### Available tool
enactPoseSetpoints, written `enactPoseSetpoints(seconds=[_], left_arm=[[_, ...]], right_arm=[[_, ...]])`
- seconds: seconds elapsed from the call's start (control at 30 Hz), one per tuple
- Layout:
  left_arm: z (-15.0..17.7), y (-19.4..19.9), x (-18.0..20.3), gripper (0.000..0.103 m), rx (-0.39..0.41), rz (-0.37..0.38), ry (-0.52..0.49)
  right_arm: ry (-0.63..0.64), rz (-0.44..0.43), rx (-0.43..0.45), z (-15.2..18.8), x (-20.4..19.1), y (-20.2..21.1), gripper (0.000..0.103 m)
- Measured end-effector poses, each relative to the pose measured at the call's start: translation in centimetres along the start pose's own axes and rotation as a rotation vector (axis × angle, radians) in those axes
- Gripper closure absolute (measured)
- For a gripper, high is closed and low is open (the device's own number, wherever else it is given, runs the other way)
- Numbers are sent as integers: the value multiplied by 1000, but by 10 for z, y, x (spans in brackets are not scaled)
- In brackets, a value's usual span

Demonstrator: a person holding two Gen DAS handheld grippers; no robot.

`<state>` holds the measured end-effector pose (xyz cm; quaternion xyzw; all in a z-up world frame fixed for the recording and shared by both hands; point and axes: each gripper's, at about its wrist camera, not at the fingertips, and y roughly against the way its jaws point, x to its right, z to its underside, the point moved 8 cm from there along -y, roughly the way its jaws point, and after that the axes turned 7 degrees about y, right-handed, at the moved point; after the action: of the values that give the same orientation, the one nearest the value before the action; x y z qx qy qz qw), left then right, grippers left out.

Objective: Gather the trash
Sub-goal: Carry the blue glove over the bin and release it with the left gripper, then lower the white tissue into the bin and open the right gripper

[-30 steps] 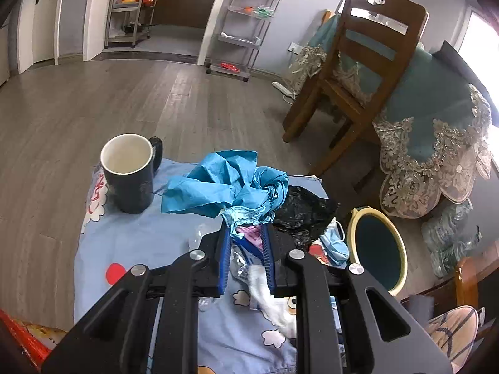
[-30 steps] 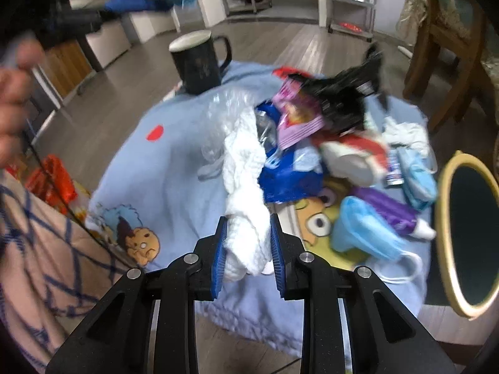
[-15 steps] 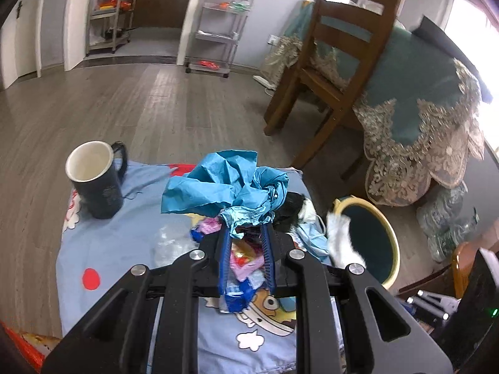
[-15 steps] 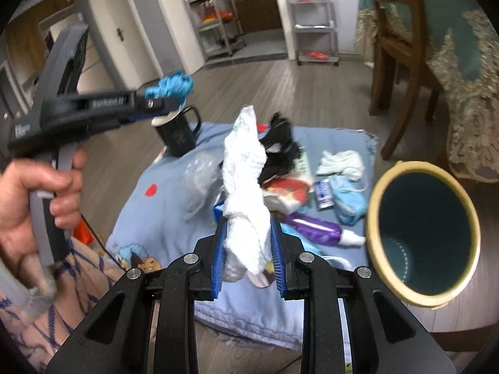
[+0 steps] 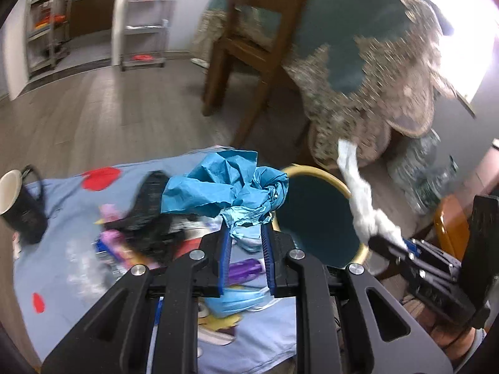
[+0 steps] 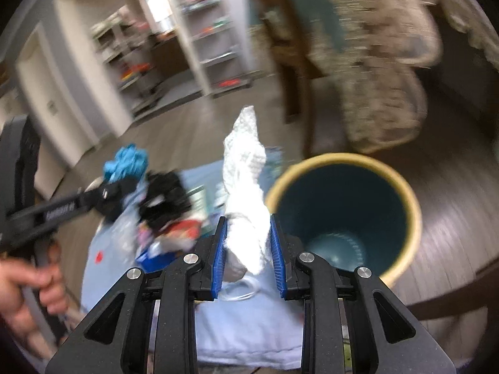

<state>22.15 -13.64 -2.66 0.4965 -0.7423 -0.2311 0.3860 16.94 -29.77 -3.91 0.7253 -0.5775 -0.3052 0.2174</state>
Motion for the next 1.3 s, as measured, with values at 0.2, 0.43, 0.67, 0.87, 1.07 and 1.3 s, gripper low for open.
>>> enactPoseSetpoints(seconds=[0.2, 0.43, 0.67, 0.87, 1.07, 1.3], left_arm=[[9, -47, 53, 85, -74, 49, -115], [19, -102, 87, 85, -159, 65, -186], [36, -151, 101, 85, -241, 93, -232], [52, -172, 100, 84, -314, 108, -217], [50, -174, 94, 71, -318, 94, -198], [30, -143, 81, 57, -260, 88, -144]], right_arm=[[-128, 105, 51, -3, 44, 11, 75], [-258, 128, 44, 3, 78, 8, 75], [-339, 137, 35, 10, 95, 7, 75], [-349, 131, 16, 13, 97, 0, 75], [-348, 123, -11, 16, 96, -10, 75], [-333, 115, -63, 23, 92, -24, 74]])
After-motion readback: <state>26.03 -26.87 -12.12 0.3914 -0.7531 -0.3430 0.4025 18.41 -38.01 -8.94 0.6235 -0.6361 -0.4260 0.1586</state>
